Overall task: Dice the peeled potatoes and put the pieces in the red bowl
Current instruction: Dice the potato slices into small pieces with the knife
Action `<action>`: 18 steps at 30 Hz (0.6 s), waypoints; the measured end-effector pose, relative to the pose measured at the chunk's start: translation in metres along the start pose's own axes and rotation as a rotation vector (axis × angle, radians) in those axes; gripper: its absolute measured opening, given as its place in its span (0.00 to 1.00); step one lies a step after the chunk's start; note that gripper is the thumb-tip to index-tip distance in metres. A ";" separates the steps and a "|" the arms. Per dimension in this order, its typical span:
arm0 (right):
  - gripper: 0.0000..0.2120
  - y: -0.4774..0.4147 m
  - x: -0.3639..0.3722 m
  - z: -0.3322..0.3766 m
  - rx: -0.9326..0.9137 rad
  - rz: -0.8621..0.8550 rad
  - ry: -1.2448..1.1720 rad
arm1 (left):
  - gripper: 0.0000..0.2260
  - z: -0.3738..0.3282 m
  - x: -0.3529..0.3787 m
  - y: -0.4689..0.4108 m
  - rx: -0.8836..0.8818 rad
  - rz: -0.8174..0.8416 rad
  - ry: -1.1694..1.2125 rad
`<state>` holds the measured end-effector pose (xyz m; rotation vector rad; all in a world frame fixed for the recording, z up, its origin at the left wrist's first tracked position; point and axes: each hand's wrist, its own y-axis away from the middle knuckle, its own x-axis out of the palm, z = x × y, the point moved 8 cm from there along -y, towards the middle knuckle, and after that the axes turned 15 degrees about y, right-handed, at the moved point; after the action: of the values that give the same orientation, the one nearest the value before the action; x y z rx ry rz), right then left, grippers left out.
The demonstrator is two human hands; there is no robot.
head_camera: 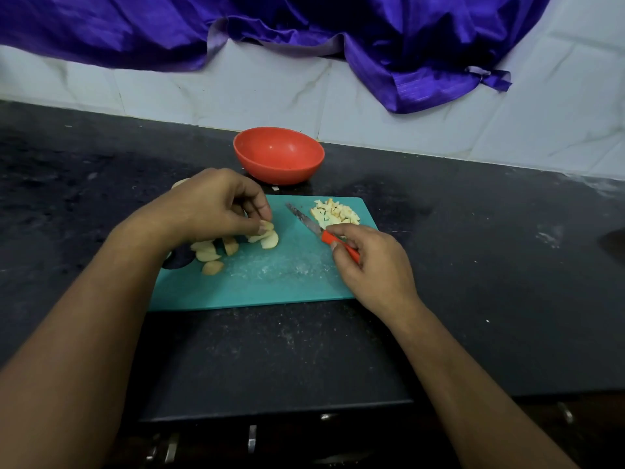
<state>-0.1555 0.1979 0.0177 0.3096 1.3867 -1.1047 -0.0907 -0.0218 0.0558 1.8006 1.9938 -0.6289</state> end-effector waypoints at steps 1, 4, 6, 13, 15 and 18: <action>0.15 0.000 0.000 0.000 -0.001 0.001 0.001 | 0.04 0.000 -0.001 0.001 -0.004 -0.003 0.002; 0.15 0.000 0.001 0.000 -0.003 0.003 -0.001 | 0.04 0.001 -0.008 0.001 0.009 -0.073 0.007; 0.15 0.000 0.001 0.000 -0.003 0.005 0.007 | 0.04 0.000 -0.013 0.001 0.044 -0.148 0.037; 0.15 0.000 0.001 0.000 -0.003 -0.001 0.002 | 0.07 -0.005 0.001 -0.006 0.174 -0.272 0.243; 0.14 0.001 0.000 0.001 -0.001 -0.007 0.000 | 0.07 -0.006 0.015 -0.011 0.180 -0.276 0.200; 0.14 0.001 -0.003 0.000 0.019 -0.023 -0.005 | 0.07 -0.005 0.032 -0.017 0.171 -0.281 -0.017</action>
<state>-0.1540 0.1995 0.0202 0.3047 1.3787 -1.1379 -0.1106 0.0063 0.0436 1.6096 2.2629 -0.9219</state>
